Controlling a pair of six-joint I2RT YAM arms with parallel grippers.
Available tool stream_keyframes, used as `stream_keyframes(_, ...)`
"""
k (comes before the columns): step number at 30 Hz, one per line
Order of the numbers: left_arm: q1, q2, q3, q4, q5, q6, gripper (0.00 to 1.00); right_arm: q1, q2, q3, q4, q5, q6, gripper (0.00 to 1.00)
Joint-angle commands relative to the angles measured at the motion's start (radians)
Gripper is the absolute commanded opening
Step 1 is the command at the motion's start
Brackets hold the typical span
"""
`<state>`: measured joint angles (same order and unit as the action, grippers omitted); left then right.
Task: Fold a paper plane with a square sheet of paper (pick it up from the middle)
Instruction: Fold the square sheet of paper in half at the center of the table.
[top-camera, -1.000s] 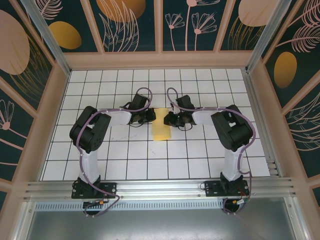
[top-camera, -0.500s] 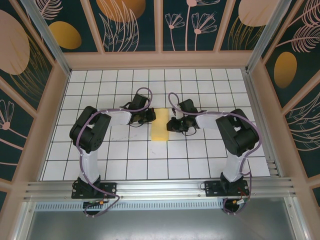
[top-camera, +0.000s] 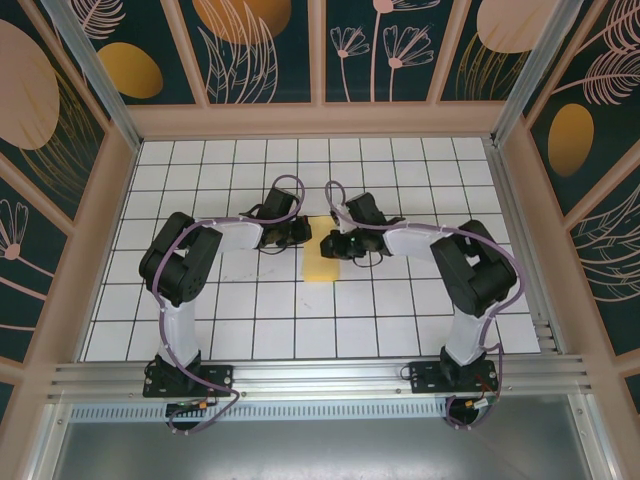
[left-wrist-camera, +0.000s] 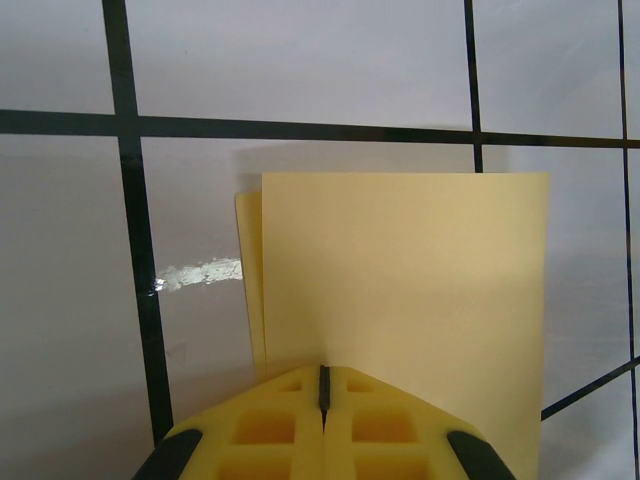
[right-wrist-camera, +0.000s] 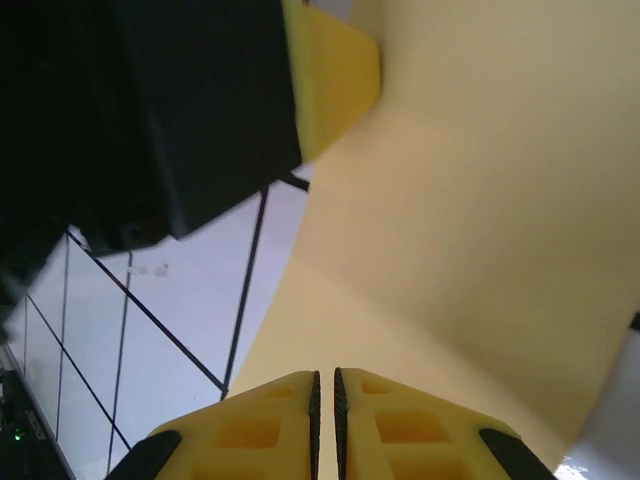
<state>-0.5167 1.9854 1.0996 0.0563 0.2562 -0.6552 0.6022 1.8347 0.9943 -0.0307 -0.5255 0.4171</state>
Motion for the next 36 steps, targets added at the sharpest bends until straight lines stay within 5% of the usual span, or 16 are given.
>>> stream_keyframes(1,0.018,0.075,-0.038,-0.155,-0.122,0.0,0.04,0.012,0.031,0.004,0.001,-0.016,0.005,0.14)
stream_keyframes(24,0.018,0.082,-0.033,-0.146,-0.138,-0.009,0.04,0.018,-0.139,-0.245,-0.049,-0.044,-0.046,0.14)
stream_keyframes(32,0.018,-0.002,-0.027,-0.078,-0.068,-0.015,0.06,0.014,-0.308,-0.231,-0.023,0.129,0.014,0.14)
stream_keyframes(36,0.018,-0.094,-0.03,-0.003,-0.032,-0.038,0.14,0.02,-0.313,-0.21,-0.016,0.218,0.049,0.14)
